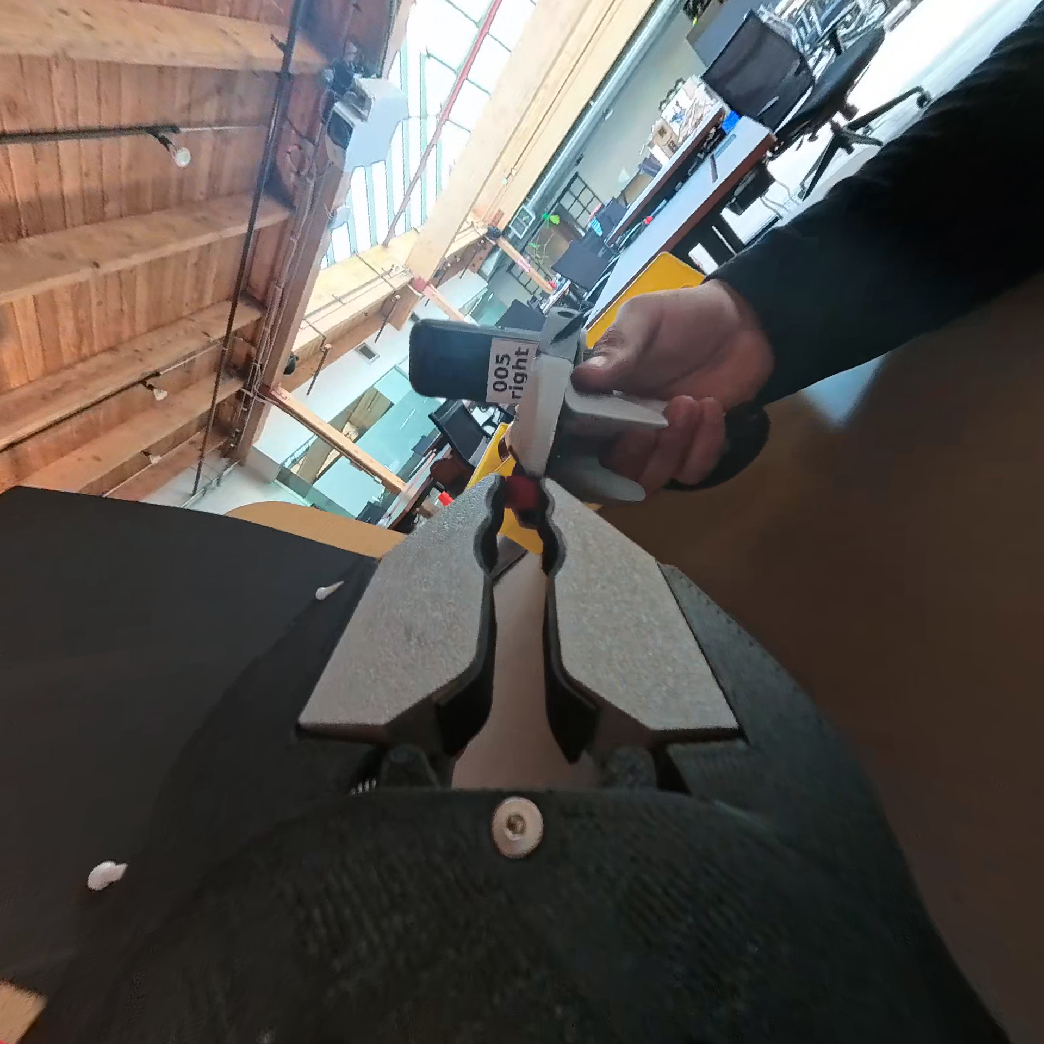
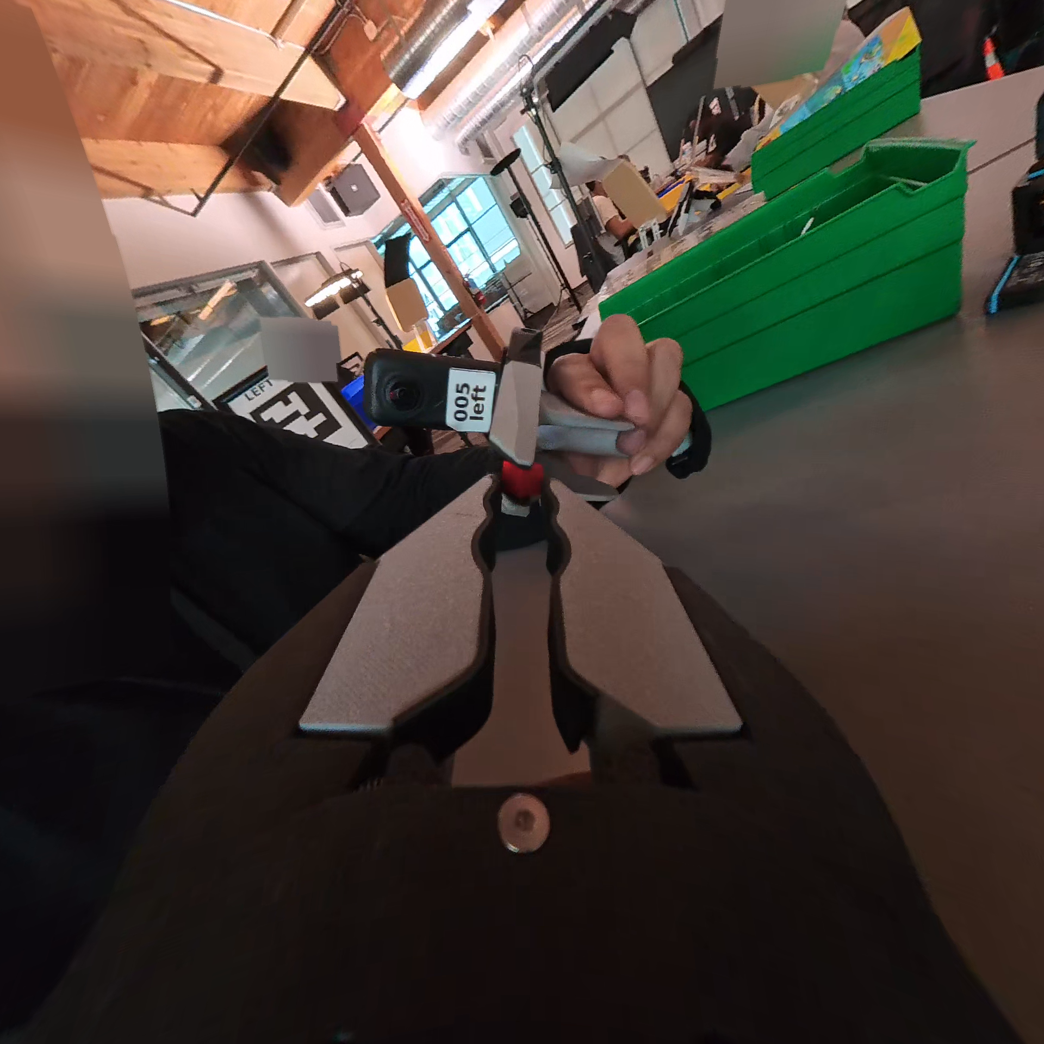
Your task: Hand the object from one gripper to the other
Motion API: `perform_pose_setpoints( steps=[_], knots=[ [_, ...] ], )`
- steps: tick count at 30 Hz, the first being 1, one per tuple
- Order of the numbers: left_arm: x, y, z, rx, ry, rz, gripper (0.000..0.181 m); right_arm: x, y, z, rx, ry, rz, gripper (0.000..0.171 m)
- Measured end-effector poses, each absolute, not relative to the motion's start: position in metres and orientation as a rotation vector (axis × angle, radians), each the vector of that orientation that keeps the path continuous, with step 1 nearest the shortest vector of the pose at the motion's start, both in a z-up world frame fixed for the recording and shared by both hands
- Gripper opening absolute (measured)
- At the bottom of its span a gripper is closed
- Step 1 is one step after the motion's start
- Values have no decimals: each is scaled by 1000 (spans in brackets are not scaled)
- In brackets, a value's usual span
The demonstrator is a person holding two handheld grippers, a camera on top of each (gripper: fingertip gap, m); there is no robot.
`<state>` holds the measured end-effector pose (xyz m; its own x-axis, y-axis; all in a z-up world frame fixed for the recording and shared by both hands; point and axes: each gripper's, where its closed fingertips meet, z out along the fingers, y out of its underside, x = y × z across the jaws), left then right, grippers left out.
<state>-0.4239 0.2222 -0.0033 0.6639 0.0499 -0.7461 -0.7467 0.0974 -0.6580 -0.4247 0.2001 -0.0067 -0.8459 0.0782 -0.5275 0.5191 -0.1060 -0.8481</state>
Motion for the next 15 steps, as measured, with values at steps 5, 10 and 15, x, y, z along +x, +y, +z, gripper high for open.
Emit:
perform_pose_setpoints(
  steps=[5, 10, 15],
  knots=[
    [-436, 223, -7, -1414, 560, 665, 9, -438, 207, -11, 738, 1992, -2090, 10],
    [-436, 224, -11, -1449, 460, 493, 26, -464, 232, -6, 926, 2269, -2253, 10],
    [-454, 224, -3, -1468, 241, 320, 28, -477, 253, -6, 996, 2983, -2220, 10]
  ],
)
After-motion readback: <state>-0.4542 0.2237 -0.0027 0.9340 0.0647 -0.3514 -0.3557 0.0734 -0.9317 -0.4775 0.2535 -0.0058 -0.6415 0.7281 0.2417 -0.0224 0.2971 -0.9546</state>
